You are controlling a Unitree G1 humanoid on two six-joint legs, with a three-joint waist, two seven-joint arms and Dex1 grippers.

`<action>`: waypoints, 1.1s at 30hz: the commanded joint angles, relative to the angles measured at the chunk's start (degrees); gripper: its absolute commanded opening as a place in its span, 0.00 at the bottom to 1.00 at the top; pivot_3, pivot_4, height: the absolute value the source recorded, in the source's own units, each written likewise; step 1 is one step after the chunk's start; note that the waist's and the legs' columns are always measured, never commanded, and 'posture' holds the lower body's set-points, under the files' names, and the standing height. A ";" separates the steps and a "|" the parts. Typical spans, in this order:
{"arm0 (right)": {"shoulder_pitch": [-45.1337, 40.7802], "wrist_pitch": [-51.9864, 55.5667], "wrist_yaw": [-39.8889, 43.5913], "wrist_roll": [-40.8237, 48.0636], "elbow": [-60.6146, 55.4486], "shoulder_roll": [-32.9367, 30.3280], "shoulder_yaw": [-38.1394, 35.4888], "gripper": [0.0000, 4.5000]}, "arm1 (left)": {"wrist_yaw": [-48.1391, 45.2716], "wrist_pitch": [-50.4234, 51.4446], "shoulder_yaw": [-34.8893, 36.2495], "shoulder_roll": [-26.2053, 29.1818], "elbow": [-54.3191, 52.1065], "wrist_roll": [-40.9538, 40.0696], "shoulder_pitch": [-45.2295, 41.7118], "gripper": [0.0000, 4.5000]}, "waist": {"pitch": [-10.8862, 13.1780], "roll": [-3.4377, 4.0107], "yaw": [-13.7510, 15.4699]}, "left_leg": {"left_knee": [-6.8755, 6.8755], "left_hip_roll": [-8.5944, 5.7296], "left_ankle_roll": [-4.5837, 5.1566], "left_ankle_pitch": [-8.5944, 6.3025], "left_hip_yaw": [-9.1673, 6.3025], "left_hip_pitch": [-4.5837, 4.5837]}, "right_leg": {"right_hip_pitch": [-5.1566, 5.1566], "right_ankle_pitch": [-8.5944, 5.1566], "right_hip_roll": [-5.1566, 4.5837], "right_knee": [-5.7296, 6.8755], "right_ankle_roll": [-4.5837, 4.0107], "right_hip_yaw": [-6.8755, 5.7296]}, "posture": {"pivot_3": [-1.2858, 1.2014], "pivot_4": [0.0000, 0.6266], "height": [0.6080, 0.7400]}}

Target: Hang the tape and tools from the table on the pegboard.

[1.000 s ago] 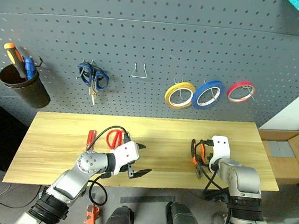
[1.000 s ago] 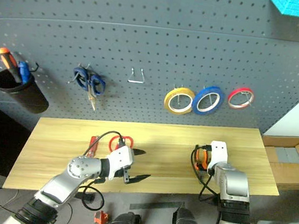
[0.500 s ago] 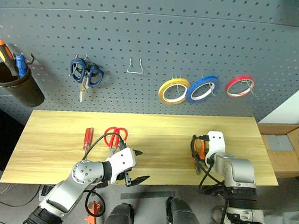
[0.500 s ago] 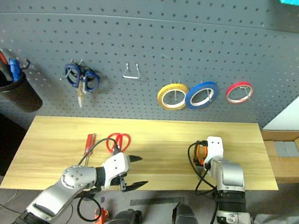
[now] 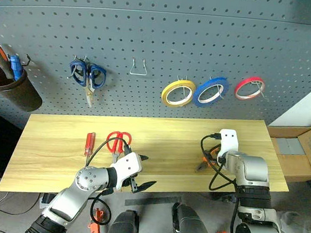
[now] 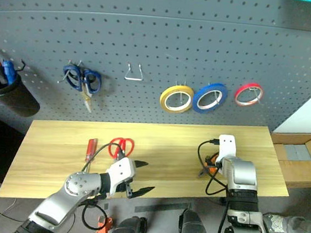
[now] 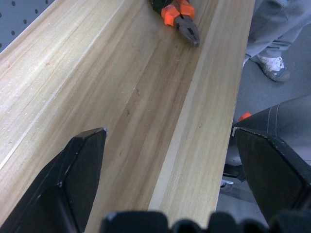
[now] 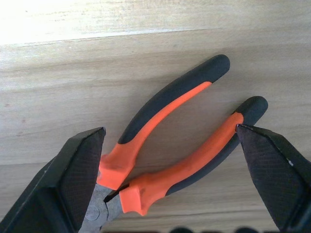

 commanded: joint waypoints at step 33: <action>-9.46 -1.46 -20.30 1.28 25.78 7.23 -19.56 0.99 | 0.57 2.17 0.88 0.64 -6.24 0.10 2.17 1.00 | -0.52 -1.13 1.81 | 0.04 0.06 0.00 0.00 -0.16 0.19 | 0.30 -0.19 -0.02 -0.19 0.27 -0.14 | 0.53 0.50 1.00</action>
